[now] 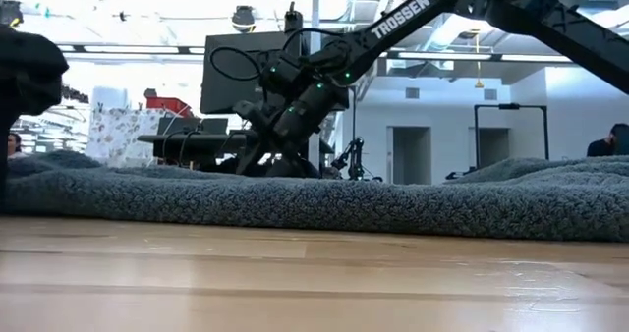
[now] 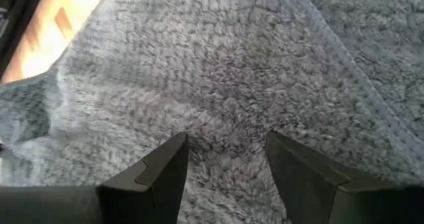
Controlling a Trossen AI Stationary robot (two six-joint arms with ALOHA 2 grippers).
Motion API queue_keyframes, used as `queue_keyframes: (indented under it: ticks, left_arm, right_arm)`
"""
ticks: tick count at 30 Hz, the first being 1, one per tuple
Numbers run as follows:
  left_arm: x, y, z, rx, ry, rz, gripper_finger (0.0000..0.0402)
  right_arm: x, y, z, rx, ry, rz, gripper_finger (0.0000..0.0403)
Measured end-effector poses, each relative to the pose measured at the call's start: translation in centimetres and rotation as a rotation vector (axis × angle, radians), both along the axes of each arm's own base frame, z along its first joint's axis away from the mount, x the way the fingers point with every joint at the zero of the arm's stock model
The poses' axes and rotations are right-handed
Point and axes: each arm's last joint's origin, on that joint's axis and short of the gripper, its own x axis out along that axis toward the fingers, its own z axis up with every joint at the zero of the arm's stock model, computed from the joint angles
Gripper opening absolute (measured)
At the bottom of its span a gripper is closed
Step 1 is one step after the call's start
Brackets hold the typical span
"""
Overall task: Roll towel
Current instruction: Fold the black towel
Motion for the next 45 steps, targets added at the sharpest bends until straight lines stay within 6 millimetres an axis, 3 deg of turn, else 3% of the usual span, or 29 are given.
queue_keyframes:
  ticks: [2, 4, 7, 9, 15, 18, 21, 26, 29, 34, 45]
  left_arm:
    - [-0.2, -1.1, -0.4, -0.017, -0.013, 0.030, 0.0157]
    - [0.0, -1.6, 0.4, -0.057, -0.006, 0.054, 0.0157]
    - [-0.3, -0.9, 2.9, -0.026, -0.003, 0.042, 0.0157]
    - [0.1, -0.4, 5.9, -0.040, -0.050, 0.028, 0.0157]
    - [0.0, 5.3, 12.7, 0.149, -0.134, 0.021, 0.0157]
    - [-0.2, 9.1, 13.4, 0.306, -0.091, 0.031, 0.0157]
    - [-0.1, 12.4, 12.9, 0.392, -0.019, 0.022, 0.0157]
    - [1.0, 16.5, 10.2, 0.405, -0.014, -0.036, 0.0157]
    - [2.0, 18.2, 8.0, 0.393, -0.089, -0.104, 0.0157]
    - [1.9, 20.2, 4.4, 0.398, -0.036, -0.064, 0.0157]
    - [2.2, 23.0, -0.6, 0.383, 0.026, 0.025, 0.0157]
  right_arm:
    - [0.0, 0.0, 0.0, 0.000, 0.001, 0.001, 0.0198]
    - [-0.1, 0.0, 0.0, 0.011, 0.002, 0.007, 0.0198]
    - [-0.5, 0.0, 1.2, 0.031, -0.011, 0.043, 0.0198]
    - [-0.9, 0.2, 2.9, 0.004, -0.027, 0.083, 0.0198]
    - [-2.5, 3.8, 8.6, -0.114, -0.032, 0.240, 0.0198]
    - [-2.5, 7.2, 10.5, -0.193, -0.051, 0.292, 0.0198]
    - [-1.8, 11.3, 10.1, -0.240, -0.058, 0.339, 0.0198]
    - [-0.4, 17.4, 6.8, -0.283, -0.135, 0.334, 0.0198]
    - [0.5, 19.0, 4.0, -0.266, -0.135, 0.333, 0.0198]
    - [0.7, 20.2, -1.1, -0.204, -0.001, 0.312, 0.0198]
    - [-0.4, 26.1, -1.6, -0.217, 0.028, 0.448, 0.0198]
